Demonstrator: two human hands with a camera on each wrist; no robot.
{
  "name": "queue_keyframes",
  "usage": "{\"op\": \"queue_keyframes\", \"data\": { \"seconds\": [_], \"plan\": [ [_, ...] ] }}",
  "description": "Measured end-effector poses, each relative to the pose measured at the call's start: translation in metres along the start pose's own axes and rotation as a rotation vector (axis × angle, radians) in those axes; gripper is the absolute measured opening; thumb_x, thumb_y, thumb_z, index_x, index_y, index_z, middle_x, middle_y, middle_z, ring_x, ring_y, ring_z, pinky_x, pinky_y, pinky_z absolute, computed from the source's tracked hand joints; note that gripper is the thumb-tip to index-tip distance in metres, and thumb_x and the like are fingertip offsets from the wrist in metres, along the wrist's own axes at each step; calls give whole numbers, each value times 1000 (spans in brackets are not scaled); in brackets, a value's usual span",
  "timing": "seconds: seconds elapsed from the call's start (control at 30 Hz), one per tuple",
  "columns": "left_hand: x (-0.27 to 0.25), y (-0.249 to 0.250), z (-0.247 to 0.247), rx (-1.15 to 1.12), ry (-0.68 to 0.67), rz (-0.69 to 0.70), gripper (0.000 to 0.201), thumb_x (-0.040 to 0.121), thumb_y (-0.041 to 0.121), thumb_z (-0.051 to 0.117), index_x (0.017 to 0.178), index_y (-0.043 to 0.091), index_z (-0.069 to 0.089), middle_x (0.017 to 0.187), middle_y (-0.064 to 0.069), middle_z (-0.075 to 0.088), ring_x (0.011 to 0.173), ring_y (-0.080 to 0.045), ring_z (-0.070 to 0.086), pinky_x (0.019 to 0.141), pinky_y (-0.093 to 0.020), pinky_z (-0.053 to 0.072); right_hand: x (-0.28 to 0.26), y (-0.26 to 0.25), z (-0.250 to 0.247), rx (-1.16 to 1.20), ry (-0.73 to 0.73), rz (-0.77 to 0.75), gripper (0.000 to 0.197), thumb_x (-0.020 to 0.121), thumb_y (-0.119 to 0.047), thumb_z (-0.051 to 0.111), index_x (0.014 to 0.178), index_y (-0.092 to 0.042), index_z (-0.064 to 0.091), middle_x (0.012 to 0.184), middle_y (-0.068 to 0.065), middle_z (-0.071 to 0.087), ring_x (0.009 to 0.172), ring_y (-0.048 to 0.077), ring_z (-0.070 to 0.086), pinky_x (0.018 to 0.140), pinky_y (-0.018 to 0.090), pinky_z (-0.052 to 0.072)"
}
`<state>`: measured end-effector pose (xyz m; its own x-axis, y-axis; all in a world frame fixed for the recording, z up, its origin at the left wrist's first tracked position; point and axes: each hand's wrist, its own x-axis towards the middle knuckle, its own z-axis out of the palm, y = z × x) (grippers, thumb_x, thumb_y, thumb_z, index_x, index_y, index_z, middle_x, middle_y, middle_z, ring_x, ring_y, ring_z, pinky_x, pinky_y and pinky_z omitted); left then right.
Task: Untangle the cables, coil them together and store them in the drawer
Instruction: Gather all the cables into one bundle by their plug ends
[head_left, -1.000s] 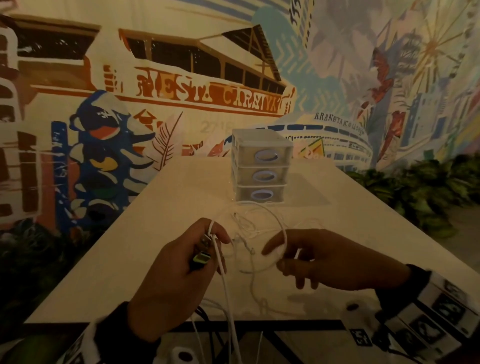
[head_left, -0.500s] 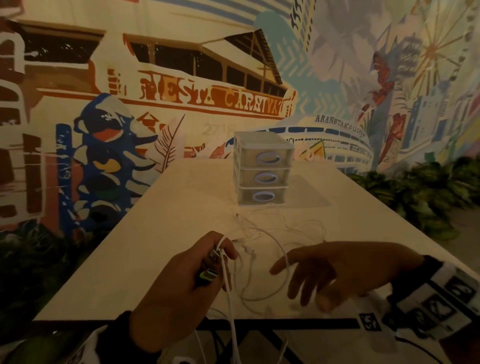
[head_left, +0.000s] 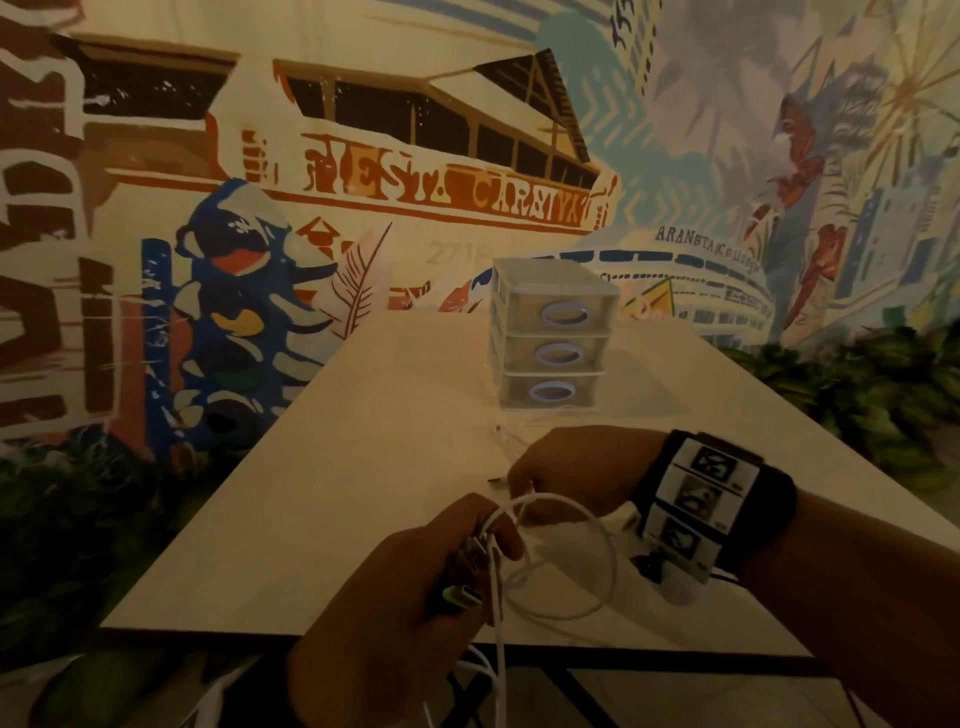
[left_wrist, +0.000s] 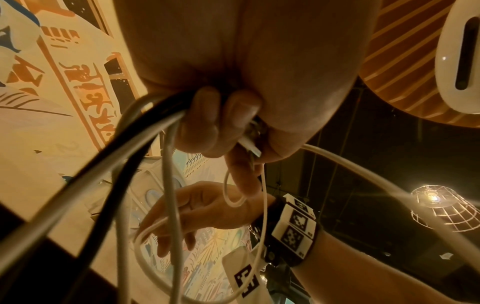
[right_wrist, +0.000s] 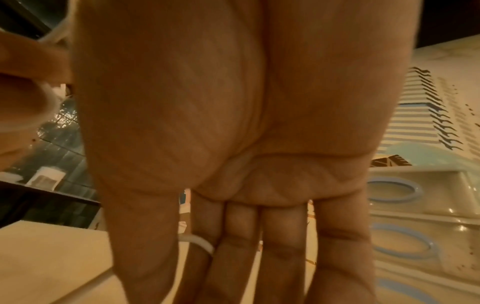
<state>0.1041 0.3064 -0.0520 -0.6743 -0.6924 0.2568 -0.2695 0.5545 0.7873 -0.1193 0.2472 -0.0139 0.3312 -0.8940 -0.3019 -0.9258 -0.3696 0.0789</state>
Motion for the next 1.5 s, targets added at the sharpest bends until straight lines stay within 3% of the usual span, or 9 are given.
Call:
{"op": "queue_keyframes", "data": {
  "seconds": [0.2, 0.37, 0.53, 0.67, 0.77, 0.9, 1.1, 1.37, 1.5],
  "plan": [
    [0, -6, -2, 38, -32, 1, 36, 83, 13, 49, 104, 41, 51, 77, -6, 65, 68, -24, 59, 64, -29, 49, -31, 21, -24, 403, 235, 86, 25, 102, -26, 51, 109, -23, 75, 105, -8, 75, 90, 8, 70, 79, 23, 50],
    [4, -10, 4, 33, -100, 23, 50, 88, -4, 48, 111, 40, 52, 77, -10, 60, 69, -30, 53, 65, -42, 45, -89, 45, -35, 766, 779, 176, 29, 104, -32, 51, 98, -24, 78, 94, -8, 78, 84, 11, 75, 75, 35, 60],
    [5, -3, 13, 100, -248, 86, 52, 95, 6, 53, 125, 48, 49, 87, 19, 62, 77, 2, 61, 74, -11, 45, -123, 56, -25, 1037, 1076, 102, 22, 104, -6, 50, 115, -11, 67, 99, 12, 76, 90, 26, 76, 79, 34, 63],
    [4, 3, 21, 168, -315, 81, 85, 94, 6, 57, 134, 72, 21, 97, 39, 56, 91, 14, 59, 89, -12, 46, -144, 46, -18, 1268, 970, 52, 35, 103, -4, 48, 135, -18, 47, 102, 14, 76, 79, 29, 75, 54, 29, 58],
    [4, 0, 20, 120, -346, 49, 91, 93, 1, 56, 131, 76, 22, 97, 28, 59, 89, 9, 60, 93, -19, 48, -146, 36, -5, 1080, 867, 74, 25, 100, -19, 51, 124, -16, 58, 101, 3, 78, 66, 24, 69, 54, 30, 48],
    [6, 2, 17, -82, -305, 12, 64, 96, -2, 51, 125, 55, 55, 87, -7, 56, 77, -11, 59, 83, -19, 48, -132, 15, 27, 1053, 820, 68, 22, 104, -27, 48, 97, -19, 67, 71, 0, 67, 51, 15, 49, 53, 27, 41],
    [12, 13, 21, -128, 52, 97, 28, 97, 38, 49, 122, 49, 54, 67, 2, 48, 58, -7, 44, 59, -24, 40, -111, -41, 68, 1126, 768, 21, 30, 108, -29, 42, 87, -24, 63, 55, -14, 43, 50, 1, 39, 50, 16, 32],
    [24, 29, 27, -294, 188, 128, 24, 98, 24, 49, 98, 3, 58, 48, 15, 49, 43, 2, 45, 47, -8, 36, -92, -87, 67, 1066, 813, -24, 27, 105, -42, 38, 94, -34, 61, 63, -12, 58, 57, 1, 51, 58, 28, 44],
    [30, 26, 21, -364, 319, 109, 31, 97, 39, 49, 91, 11, 59, 49, 6, 35, 42, -5, 31, 46, -15, 32, -90, -91, 71, 1030, 679, -24, 38, 97, -56, 31, 83, -31, 56, 64, -24, 58, 61, -4, 54, 63, 13, 39]
  ]
}}
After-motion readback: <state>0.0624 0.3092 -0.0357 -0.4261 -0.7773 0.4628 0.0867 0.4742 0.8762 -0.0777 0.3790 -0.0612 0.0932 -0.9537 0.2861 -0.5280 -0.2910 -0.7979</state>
